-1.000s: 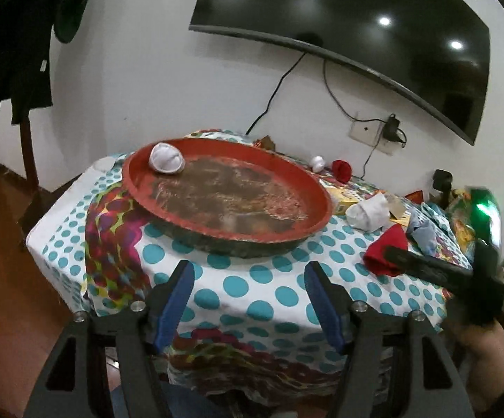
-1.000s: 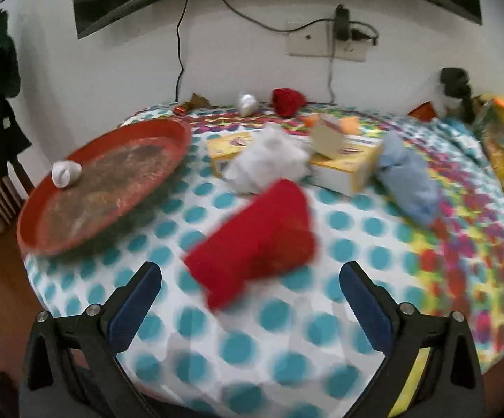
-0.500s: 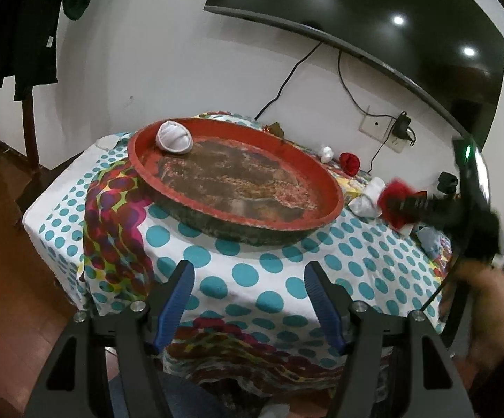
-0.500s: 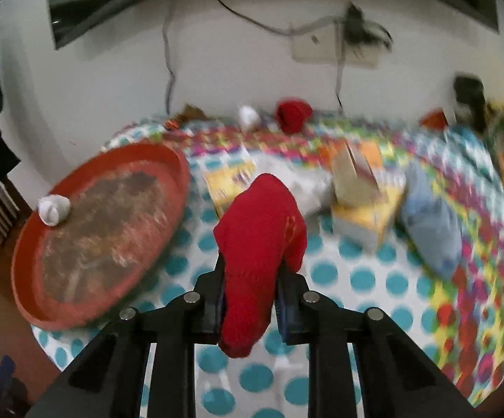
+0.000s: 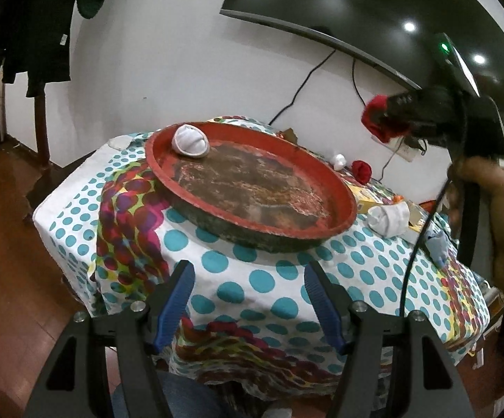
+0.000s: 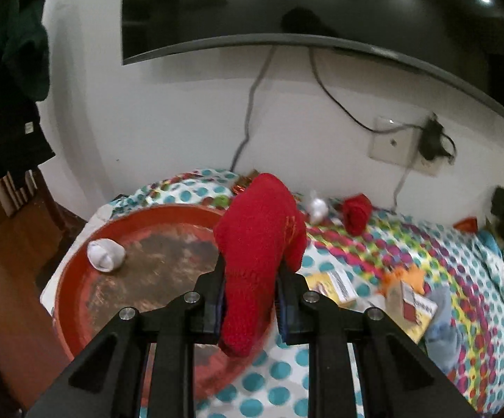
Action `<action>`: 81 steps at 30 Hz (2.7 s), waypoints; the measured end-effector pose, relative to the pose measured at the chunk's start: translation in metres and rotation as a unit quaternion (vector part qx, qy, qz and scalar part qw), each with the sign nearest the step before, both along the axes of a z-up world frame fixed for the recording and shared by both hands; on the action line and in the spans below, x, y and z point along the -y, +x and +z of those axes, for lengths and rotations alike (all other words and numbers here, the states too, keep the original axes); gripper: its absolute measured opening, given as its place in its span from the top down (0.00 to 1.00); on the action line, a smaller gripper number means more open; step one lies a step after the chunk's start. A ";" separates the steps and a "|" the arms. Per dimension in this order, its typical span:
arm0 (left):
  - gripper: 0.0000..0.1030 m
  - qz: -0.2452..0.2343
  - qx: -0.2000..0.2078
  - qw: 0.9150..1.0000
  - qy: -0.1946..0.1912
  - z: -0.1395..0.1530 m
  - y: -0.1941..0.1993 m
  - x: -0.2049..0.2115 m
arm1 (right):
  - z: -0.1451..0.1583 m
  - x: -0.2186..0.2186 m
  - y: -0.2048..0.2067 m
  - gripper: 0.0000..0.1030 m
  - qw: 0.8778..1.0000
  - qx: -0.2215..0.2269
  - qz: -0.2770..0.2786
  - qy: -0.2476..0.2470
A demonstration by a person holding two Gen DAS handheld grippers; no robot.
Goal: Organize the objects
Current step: 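Carry the red sock into the red tray and release it, then grasp the white cloth sock near the boxes with the left gripper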
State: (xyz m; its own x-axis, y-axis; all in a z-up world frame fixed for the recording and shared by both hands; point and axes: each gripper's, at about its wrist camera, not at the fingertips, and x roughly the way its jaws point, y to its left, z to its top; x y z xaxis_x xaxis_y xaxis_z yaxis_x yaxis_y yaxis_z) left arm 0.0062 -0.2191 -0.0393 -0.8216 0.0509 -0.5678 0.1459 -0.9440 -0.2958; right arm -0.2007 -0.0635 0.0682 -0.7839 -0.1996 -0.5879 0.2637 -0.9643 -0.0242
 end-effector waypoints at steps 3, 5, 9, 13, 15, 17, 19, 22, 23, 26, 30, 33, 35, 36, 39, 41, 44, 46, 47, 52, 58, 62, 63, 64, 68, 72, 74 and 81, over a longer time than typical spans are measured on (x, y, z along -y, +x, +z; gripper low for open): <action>0.35 0.009 0.000 1.000 0.002 0.000 0.001 0.004 | 0.002 0.024 -0.008 0.80 1.000 -0.002 0.018 0.016; 0.35 0.013 -0.002 1.000 0.002 0.001 0.001 0.006 | -0.001 0.040 -0.014 0.80 0.999 0.003 0.033 0.022; 0.35 0.021 -0.003 1.000 0.006 0.002 0.001 0.011 | -0.012 0.070 -0.028 0.80 0.997 0.014 0.055 0.046; 0.35 0.027 0.000 0.999 0.017 0.000 -0.002 0.018 | -0.023 0.098 -0.037 0.80 0.995 0.024 0.078 0.065; 0.35 0.030 0.004 0.999 0.021 -0.001 -0.003 0.021 | -0.029 0.112 -0.043 0.79 0.993 0.030 0.092 0.069; 0.35 0.033 0.004 0.999 0.028 -0.001 -0.003 0.025 | -0.034 0.126 -0.050 0.79 0.992 0.037 0.099 0.073; 0.35 0.037 0.005 0.999 0.032 -0.001 -0.004 0.029 | -0.039 0.137 -0.056 0.79 0.991 0.045 0.104 0.076; 0.35 0.044 0.006 0.998 0.043 -0.002 -0.005 0.036 | -0.049 0.154 -0.068 0.79 0.989 0.062 0.113 0.075; 0.35 0.046 0.007 0.998 0.045 -0.002 -0.005 0.038 | -0.054 0.160 -0.072 0.79 0.988 0.068 0.114 0.078; 0.35 0.053 0.009 0.997 0.054 -0.003 -0.006 0.045 | -0.067 0.175 -0.083 0.79 0.986 0.086 0.119 0.082; 0.35 0.063 0.012 0.996 0.065 -0.005 -0.007 0.054 | -0.084 0.191 -0.094 0.79 0.983 0.107 0.122 0.088; 0.35 0.069 0.018 0.995 0.076 -0.007 -0.007 0.059 | -0.096 0.203 -0.101 0.79 0.980 0.114 0.127 0.098; 0.35 0.070 0.018 0.994 0.078 -0.008 -0.008 0.060 | -0.102 0.209 -0.105 0.79 0.979 0.120 0.129 0.105; 0.35 0.070 0.019 0.994 0.077 -0.008 -0.008 0.059 | -0.105 0.213 -0.107 0.79 0.978 0.123 0.130 0.107; 0.35 0.066 0.021 0.995 0.075 -0.008 -0.009 0.058 | -0.111 0.219 -0.111 0.79 0.977 0.130 0.130 0.110; 0.35 0.066 0.022 0.995 0.073 -0.009 -0.009 0.057 | -0.115 0.221 -0.113 0.73 0.975 0.136 0.130 0.116; 0.35 0.064 0.025 0.996 0.063 -0.009 -0.010 0.054 | -0.121 0.217 -0.118 0.54 0.973 0.158 0.127 0.110; 0.35 0.063 0.022 0.996 0.057 -0.008 -0.010 0.052 | -0.111 0.210 -0.113 0.34 0.977 0.136 0.129 0.100; 0.35 0.063 0.018 0.997 0.050 -0.006 -0.008 0.049 | -0.104 0.204 -0.107 0.29 0.980 0.118 0.125 0.097; 0.35 0.043 -0.046 0.998 0.007 0.016 0.006 0.029 | -0.062 0.129 -0.071 0.16 0.995 0.038 0.088 0.040; 0.34 -0.058 -0.067 0.995 -0.044 0.021 0.008 -0.019 | -0.058 -0.052 -0.013 0.05 0.998 -0.032 -0.049 0.020; 0.34 -0.109 -0.039 0.993 -0.027 0.007 -0.002 -0.048 | -0.072 -0.177 0.021 0.03 0.986 -0.055 -0.159 0.015; 0.34 -0.116 -0.034 0.992 -0.028 0.003 -0.004 -0.057 | -0.076 -0.208 0.024 0.03 0.982 -0.055 -0.182 0.004; 0.34 -0.121 -0.028 0.992 -0.034 0.001 -0.007 -0.066 | -0.080 -0.238 0.027 0.03 0.978 -0.050 -0.202 -0.010; 0.34 -0.162 -0.020 0.984 -0.071 -0.006 -0.025 -0.117 | -0.091 -0.304 0.023 0.02 0.968 -0.040 -0.244 -0.033; 0.34 -0.194 -0.001 0.978 -0.077 -0.001 -0.063 -0.159 | -0.104 -0.342 0.008 0.02 0.963 -0.017 -0.260 -0.066; 0.34 -0.196 0.007 0.977 -0.079 0.005 -0.086 -0.178 | -0.112 -0.353 0.004 0.02 0.961 -0.004 -0.266 -0.083; 0.34 -0.194 0.046 0.974 -0.113 0.003 -0.166 -0.234 | -0.122 -0.378 0.006 0.02 0.948 0.012 -0.275 -0.159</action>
